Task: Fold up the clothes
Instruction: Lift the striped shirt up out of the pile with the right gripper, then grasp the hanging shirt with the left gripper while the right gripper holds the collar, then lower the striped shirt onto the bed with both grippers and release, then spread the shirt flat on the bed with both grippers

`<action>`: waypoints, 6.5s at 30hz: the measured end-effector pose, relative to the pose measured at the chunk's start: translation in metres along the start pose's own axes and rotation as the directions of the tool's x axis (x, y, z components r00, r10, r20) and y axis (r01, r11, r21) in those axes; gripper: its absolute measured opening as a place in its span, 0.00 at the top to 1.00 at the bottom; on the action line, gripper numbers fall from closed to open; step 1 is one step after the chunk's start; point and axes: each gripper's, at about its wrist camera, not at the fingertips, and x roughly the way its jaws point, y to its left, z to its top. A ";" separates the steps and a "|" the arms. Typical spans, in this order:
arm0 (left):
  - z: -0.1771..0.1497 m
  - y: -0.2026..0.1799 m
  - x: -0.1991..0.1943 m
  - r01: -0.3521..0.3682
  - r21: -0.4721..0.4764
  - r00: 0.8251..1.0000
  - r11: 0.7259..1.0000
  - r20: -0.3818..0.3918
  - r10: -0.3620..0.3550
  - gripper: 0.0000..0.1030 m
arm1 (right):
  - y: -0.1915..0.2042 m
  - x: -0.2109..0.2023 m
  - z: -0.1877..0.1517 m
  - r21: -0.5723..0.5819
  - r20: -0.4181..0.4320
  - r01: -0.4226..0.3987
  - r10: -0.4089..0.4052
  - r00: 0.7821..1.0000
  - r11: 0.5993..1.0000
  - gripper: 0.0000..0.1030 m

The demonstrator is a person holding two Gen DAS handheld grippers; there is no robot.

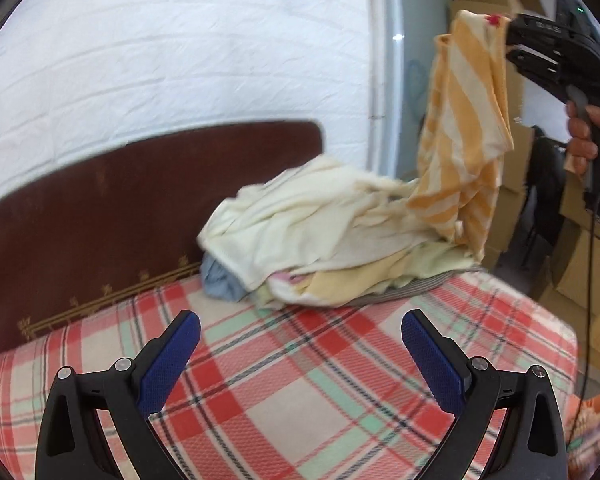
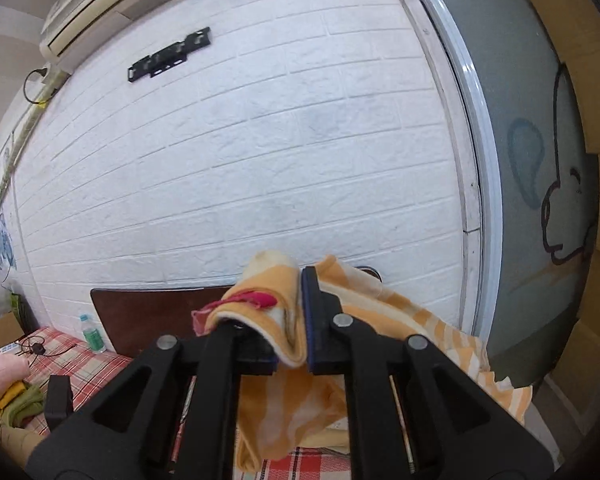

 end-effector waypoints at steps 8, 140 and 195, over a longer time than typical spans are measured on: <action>-0.003 -0.007 -0.054 0.061 0.077 0.992 0.995 0.106 -0.069 0.00 | 0.066 -0.042 0.012 -0.022 0.002 -0.199 0.199 0.980 0.980 0.89; -0.136 0.289 -0.050 -0.233 -0.296 0.863 0.926 -0.503 0.056 0.83 | 0.154 0.160 -0.304 0.033 -0.675 -0.034 0.047 0.736 0.999 0.91; -0.188 0.266 -0.224 -0.357 -0.331 0.860 0.873 -0.482 0.169 0.65 | 0.215 0.025 -0.326 0.504 -0.534 -0.373 0.620 0.575 0.779 0.95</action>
